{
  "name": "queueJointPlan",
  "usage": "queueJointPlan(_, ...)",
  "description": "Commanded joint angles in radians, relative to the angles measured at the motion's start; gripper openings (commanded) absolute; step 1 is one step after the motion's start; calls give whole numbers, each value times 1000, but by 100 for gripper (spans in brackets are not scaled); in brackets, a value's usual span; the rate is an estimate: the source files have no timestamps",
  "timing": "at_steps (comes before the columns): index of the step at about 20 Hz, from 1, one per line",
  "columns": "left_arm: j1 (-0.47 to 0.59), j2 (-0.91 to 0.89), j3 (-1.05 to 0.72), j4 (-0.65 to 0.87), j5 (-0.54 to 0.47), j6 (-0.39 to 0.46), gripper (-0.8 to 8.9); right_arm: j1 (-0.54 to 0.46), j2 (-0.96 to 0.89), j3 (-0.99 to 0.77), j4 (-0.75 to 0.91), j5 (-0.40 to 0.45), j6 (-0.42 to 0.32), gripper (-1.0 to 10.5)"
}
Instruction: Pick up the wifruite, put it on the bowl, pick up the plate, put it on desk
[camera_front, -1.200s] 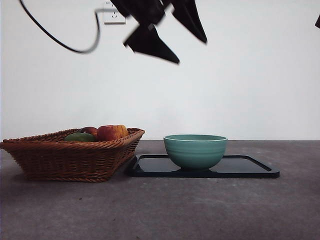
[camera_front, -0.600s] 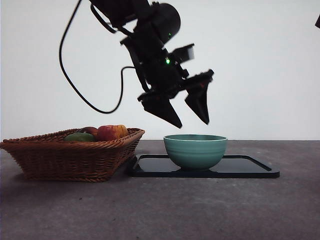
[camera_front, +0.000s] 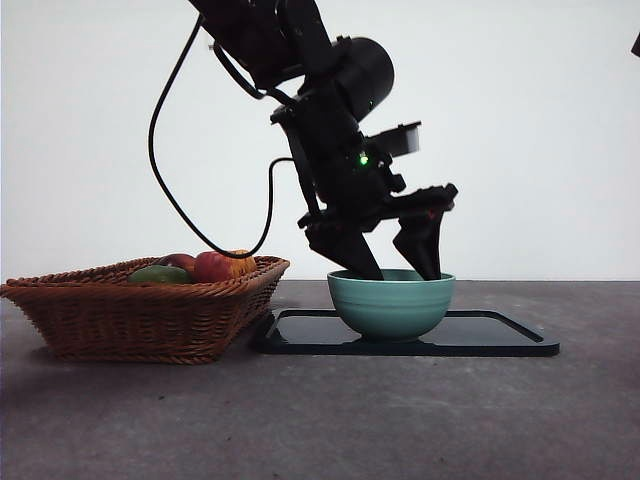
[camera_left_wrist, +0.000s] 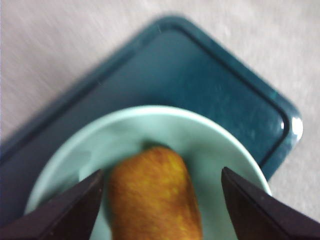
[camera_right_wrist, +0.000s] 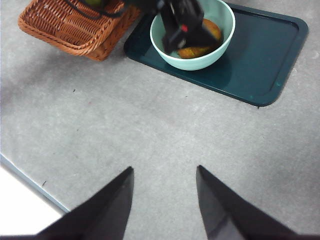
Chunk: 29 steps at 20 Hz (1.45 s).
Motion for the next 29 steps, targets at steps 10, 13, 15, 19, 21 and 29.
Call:
queueJointPlan(10, -19, 39, 26, -26, -55, 21, 375, 6, 5, 5, -2, -4, 7, 199)
queueJointPlan(13, -19, 39, 26, -31, -55, 23, 375, 6, 5, 5, -2, -4, 7, 199)
queueJointPlan(15, -19, 39, 26, -32, -55, 23, 374, 6, 5, 5, -3, -4, 7, 199)
queueJointPlan(19, -19, 40, 26, -37, -55, 23, 360, 6, 5, 5, -10, -4, 7, 199)
queueJointPlan(21, -19, 40, 26, -46, -55, 23, 277, 6, 5, 5, -10, -4, 7, 199)
queueJointPlan(29, -19, 39, 26, -50, -55, 19, 210, 6, 4, 5, -10, -4, 7, 199)
